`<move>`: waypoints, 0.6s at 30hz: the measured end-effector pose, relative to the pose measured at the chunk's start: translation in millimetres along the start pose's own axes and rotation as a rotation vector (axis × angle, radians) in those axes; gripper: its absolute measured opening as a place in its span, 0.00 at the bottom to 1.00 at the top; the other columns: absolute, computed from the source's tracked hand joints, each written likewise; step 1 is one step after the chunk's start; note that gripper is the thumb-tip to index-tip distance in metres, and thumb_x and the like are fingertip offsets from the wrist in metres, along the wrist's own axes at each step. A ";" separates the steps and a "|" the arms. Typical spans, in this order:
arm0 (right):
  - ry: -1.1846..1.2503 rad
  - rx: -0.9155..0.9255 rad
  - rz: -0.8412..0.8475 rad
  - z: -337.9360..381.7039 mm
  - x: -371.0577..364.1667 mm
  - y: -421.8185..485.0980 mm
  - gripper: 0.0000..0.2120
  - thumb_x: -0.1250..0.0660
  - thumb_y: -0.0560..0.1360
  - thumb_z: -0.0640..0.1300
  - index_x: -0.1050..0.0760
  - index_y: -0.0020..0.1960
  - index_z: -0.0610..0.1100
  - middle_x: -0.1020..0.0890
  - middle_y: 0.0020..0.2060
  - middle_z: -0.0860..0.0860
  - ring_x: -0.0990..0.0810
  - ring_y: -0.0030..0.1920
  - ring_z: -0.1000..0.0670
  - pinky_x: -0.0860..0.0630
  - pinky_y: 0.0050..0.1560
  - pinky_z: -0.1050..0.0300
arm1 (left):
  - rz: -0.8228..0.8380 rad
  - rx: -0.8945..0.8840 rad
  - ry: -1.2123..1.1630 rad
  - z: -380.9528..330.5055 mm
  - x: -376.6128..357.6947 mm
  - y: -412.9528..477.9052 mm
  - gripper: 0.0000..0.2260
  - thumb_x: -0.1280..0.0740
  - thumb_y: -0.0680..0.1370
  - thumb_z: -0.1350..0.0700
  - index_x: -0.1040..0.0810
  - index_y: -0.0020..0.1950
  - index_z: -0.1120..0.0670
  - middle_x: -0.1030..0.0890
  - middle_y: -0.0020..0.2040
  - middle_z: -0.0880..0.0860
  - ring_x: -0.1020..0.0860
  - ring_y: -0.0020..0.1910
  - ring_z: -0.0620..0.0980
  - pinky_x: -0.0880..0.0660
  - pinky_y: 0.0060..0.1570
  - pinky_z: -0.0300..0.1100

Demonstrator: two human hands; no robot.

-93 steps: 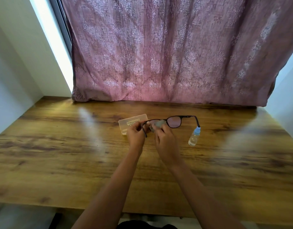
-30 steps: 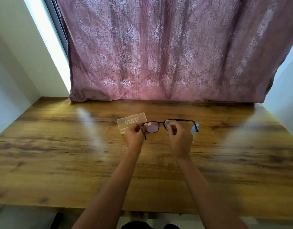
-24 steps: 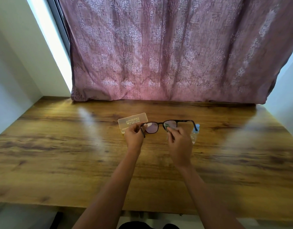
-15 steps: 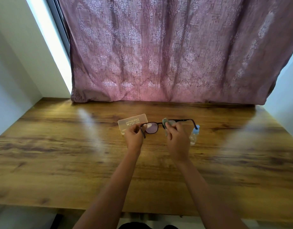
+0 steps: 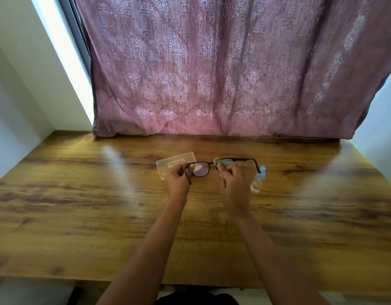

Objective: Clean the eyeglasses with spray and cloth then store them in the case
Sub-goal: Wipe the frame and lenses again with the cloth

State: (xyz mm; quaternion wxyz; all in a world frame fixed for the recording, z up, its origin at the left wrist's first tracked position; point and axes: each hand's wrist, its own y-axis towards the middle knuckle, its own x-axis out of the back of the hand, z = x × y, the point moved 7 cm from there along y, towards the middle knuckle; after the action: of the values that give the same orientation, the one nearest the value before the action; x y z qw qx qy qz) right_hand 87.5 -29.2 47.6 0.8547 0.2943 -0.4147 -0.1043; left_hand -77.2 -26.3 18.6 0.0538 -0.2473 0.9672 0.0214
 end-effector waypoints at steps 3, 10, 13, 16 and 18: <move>-0.020 0.028 0.012 0.6 3.2 -13.0 0.12 0.34 0.74 0.36 0.23 0.57 0.38 0.24 0.40 0.46 0.26 0.39 0.50 0.25 0.35 0.57 | -0.027 0.000 -0.015 -2.2 3.7 -0.2 0.06 0.31 0.74 0.63 0.21 0.41 0.53 0.20 0.37 0.50 0.23 0.43 0.51 0.26 0.47 0.47; -0.041 -0.099 -0.024 -26.0 8.0 -3.4 0.14 0.36 0.75 0.35 0.24 0.60 0.40 0.23 0.44 0.45 0.25 0.41 0.46 0.22 0.38 0.51 | -0.023 0.025 0.039 2.4 1.8 1.3 0.03 0.30 0.73 0.60 0.20 0.46 0.56 0.19 0.41 0.55 0.21 0.45 0.52 0.23 0.49 0.50; 0.041 -0.067 -0.008 -16.1 0.0 6.1 0.13 0.38 0.77 0.36 0.25 0.60 0.36 0.25 0.44 0.44 0.25 0.42 0.46 0.22 0.40 0.51 | -0.018 0.017 -0.003 -1.0 -0.7 0.1 0.03 0.30 0.72 0.62 0.20 0.46 0.58 0.19 0.40 0.54 0.22 0.43 0.51 0.25 0.44 0.45; 0.163 -0.065 0.010 -3.3 -3.0 -0.7 0.10 0.41 0.78 0.42 0.25 0.54 0.38 0.28 0.40 0.54 0.27 0.40 0.54 0.25 0.39 0.59 | -0.013 -0.022 -0.018 -4.5 -0.6 -1.9 0.02 0.31 0.73 0.63 0.21 0.43 0.56 0.20 0.38 0.52 0.23 0.40 0.50 0.26 0.44 0.46; 0.161 -0.052 0.011 -1.3 -0.5 -9.7 0.11 0.43 0.79 0.44 0.25 0.51 0.38 0.32 0.37 0.59 0.30 0.37 0.58 0.30 0.37 0.66 | -0.025 -0.021 -0.032 -4.5 1.7 -2.4 0.04 0.31 0.73 0.64 0.21 0.42 0.54 0.20 0.37 0.51 0.22 0.40 0.48 0.25 0.46 0.48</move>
State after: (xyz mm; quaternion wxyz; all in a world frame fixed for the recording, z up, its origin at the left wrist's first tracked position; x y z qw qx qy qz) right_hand 88.8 -36.3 40.9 0.8932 0.2773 -0.3432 -0.0863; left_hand -78.0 -29.5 22.9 0.0671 -0.2597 0.9627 0.0349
